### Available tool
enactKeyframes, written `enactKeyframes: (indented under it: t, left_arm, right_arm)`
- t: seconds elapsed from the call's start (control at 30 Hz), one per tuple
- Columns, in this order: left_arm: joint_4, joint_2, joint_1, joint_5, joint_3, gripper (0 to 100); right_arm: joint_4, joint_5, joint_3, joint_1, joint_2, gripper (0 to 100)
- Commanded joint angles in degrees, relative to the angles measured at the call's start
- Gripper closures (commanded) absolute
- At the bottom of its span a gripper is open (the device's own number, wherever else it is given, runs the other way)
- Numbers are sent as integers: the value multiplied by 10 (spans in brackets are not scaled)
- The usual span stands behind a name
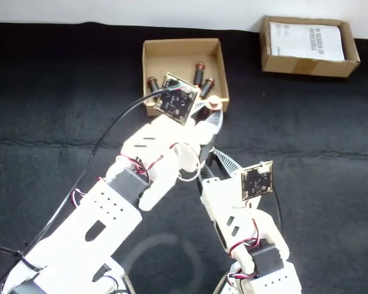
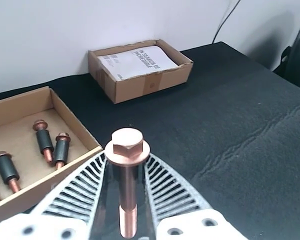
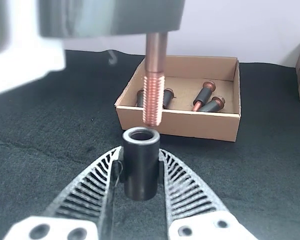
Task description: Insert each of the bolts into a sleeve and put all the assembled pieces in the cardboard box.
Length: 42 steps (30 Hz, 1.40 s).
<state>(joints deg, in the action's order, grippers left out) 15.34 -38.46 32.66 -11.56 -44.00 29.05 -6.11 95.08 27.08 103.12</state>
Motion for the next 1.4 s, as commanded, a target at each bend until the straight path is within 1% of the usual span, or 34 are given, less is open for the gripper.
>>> enactKeyframes:
  t: [0.0, 0.13, 0.33, 1.13, 1.3, 1.37]
  left_arm:
    - [-11, -3, 10, -3, 20, 991]
    - [-4, -3, 6, -3, 47, 991]
    - [53, -4, 6, -2, 81, 991]
    - [56, -5, 10, -4, 42, 991]
    - [59, -45, 10, -4, 38, 991]
    - [72, -58, 12, -4, 39, 991]
  right_arm:
    - [-14, -6, 86, 3, 6, 992]
    - [-14, -6, 86, 3, 6, 992]
    - [-14, -6, 86, 3, 6, 992]
    - [-14, -5, 86, 1, 6, 992]
    - [-14, -5, 86, 0, 6, 992]
    - [-14, -5, 86, 0, 6, 992]
